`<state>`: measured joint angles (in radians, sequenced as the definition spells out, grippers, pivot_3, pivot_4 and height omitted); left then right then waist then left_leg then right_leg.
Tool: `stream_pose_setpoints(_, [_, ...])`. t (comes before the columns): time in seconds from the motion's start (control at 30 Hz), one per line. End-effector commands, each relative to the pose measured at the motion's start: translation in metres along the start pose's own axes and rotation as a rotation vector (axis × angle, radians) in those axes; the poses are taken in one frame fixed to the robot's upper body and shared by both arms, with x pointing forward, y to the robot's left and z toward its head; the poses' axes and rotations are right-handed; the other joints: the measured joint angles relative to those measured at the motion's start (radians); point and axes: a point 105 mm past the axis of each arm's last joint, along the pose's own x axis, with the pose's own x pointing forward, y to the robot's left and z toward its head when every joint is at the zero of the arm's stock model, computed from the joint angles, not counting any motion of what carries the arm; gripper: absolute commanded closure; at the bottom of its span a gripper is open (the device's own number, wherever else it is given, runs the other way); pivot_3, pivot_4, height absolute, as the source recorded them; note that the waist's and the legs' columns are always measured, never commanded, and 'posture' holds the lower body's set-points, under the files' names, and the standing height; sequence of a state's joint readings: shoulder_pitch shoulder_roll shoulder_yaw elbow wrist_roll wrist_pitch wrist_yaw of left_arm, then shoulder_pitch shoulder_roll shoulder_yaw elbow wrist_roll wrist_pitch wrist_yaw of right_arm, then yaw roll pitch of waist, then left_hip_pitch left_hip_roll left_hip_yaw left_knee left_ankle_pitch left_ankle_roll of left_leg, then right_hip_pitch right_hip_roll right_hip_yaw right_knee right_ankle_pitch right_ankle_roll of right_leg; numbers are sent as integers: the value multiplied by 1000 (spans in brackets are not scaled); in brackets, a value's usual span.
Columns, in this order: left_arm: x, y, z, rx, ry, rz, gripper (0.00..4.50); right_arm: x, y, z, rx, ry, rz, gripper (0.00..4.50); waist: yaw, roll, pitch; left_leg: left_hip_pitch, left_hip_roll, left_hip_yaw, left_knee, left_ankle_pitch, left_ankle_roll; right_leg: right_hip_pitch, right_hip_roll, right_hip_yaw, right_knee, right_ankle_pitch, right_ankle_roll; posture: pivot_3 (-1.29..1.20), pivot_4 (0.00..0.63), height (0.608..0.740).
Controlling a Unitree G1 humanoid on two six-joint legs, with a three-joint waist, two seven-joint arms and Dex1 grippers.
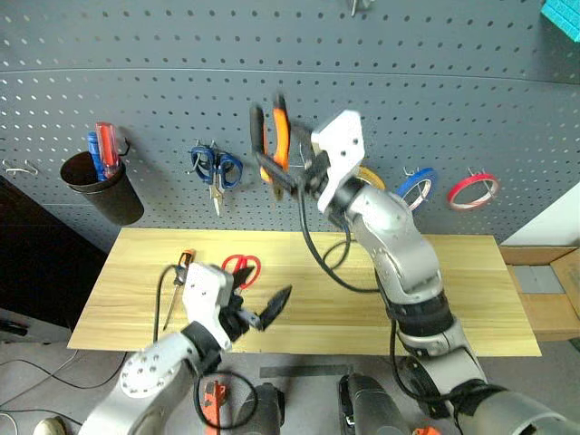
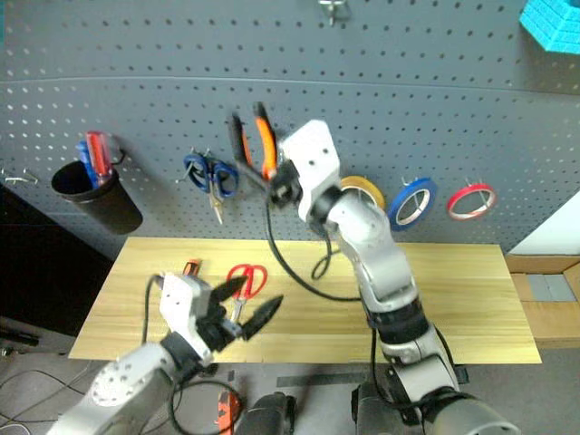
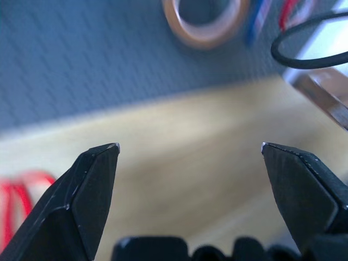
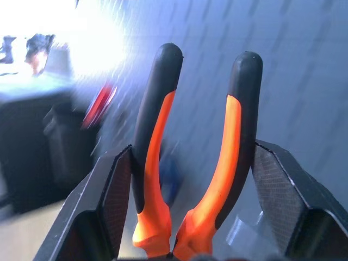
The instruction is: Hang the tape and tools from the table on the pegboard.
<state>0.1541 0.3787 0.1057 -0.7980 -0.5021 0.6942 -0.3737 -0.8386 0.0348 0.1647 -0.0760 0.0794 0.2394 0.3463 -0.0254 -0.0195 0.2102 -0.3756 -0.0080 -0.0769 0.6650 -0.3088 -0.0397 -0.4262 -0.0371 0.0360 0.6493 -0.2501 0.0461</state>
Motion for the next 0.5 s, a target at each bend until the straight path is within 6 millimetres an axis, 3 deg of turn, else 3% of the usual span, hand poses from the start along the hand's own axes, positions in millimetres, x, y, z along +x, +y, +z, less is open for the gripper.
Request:
stream_pose_setpoints(0.03, [10, 18, 6, 14, -16, 48, 0, 11, -18, 21, -105, -142, -109, 1683, -1, -2, -3, 0, 0, 0, 0, 0, 0, 0, 0, 0, 0, 0, 0, 59, 149, 740])
stream_pose_setpoints(0.13, [24, 30, 16, 20, -49, 81, 0, 17, -24, 19, -158, -173, -151, 1683, -1, -2, -3, 1, 0, 1, 0, 0, 0, 0, 1, 0, 0, 0, 0, 65, 153, 740])
stream_pose_setpoints(0.3, [47, 25, 24, 28, -71, 40, 0, 26, -25, 6, -178, -169, -167, 1683, -3, -2, -3, -1, 0, 2, 0, 0, 0, -3, 1, 2, 1, 0, 0, 66, 171, 740])
stream_pose_setpoints(0.5, [51, 25, 23, 50, -59, 26, 0, 24, -9, -33, -192, -24, -94, 1683, -8, -2, -3, -7, 2, 7, 0, 0, 0, -16, -1, 5, 13, 0, 0, 72, 176, 740])
